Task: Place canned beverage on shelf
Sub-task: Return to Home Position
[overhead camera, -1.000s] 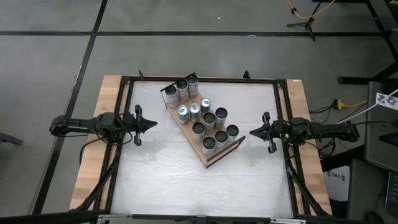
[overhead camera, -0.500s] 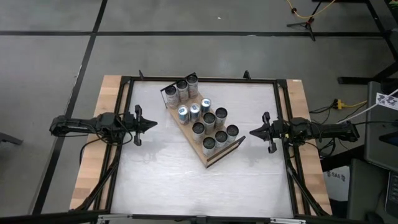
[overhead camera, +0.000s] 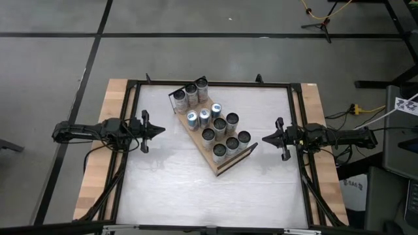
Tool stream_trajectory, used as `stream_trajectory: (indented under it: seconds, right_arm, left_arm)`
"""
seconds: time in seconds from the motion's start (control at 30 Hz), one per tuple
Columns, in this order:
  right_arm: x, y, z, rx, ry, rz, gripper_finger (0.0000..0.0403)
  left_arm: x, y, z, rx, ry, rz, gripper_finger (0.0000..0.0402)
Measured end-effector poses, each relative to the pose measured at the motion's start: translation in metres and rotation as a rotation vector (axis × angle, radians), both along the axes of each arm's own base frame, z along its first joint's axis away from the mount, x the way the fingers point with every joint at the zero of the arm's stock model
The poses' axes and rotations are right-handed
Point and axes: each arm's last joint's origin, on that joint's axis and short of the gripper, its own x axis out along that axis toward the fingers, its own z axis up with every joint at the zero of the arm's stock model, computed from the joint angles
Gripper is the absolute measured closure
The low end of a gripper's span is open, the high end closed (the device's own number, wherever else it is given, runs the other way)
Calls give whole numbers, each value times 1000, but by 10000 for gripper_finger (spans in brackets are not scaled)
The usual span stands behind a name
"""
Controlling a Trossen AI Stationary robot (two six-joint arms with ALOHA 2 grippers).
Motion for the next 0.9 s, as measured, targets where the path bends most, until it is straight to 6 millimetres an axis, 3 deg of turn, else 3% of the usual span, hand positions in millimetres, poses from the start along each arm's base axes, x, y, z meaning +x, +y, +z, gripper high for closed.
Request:
stream_trajectory:
  seconds: [0.9]
  right_arm:
    - [0,0,0,-20,-2,-9,393]
  left_arm:
    - [0,0,0,0,0,0,400]
